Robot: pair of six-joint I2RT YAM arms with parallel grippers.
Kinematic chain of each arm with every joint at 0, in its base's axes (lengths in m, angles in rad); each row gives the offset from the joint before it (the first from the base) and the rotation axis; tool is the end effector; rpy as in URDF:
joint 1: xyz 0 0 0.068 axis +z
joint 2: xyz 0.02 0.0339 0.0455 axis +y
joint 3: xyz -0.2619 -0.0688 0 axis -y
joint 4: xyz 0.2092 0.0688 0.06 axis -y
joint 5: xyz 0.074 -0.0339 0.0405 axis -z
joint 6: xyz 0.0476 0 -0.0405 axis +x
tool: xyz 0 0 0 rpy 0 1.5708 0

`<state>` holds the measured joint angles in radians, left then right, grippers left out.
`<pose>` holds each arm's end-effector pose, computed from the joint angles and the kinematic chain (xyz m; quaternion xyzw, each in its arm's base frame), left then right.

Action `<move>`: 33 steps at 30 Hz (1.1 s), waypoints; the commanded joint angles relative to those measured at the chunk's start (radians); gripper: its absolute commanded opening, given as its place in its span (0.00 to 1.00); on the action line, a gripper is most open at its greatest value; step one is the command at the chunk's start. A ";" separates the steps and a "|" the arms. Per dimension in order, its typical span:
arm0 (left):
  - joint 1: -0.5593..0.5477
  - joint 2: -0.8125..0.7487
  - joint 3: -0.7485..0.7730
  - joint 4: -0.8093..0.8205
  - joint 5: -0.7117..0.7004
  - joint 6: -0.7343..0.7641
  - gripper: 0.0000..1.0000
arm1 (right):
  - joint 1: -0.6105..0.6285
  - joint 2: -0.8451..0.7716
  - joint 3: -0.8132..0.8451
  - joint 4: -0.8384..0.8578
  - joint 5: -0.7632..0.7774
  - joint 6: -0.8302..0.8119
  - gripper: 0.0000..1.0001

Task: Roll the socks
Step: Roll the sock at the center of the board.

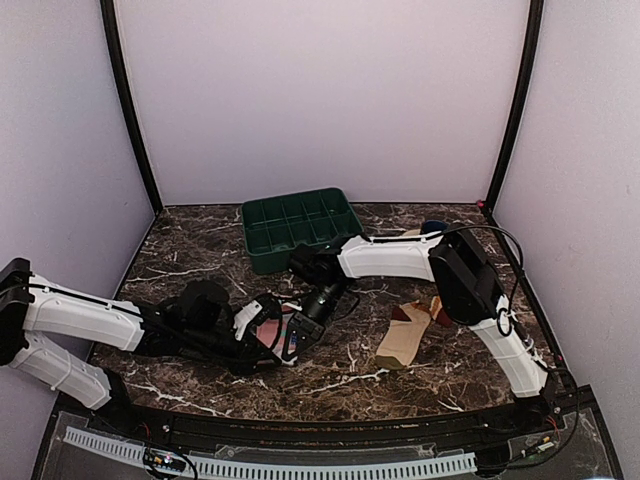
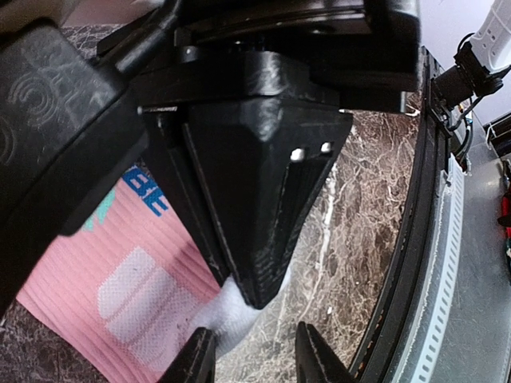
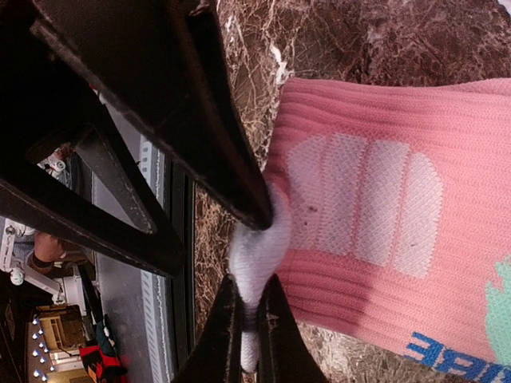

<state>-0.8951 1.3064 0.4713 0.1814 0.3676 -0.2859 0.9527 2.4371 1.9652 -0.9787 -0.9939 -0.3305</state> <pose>0.1308 -0.1905 0.1795 0.3416 0.8167 -0.3784 0.2702 0.2254 0.3859 0.1422 0.5481 -0.6858 -0.4692 0.0954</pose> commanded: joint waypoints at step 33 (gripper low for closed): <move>-0.007 0.058 -0.037 0.141 -0.010 0.026 0.38 | 0.008 0.017 0.041 -0.051 -0.035 -0.033 0.00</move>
<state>-0.8978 1.3579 0.4622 0.2741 0.3340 -0.2504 0.9558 2.4374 1.9701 -1.0168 -0.9955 -0.3573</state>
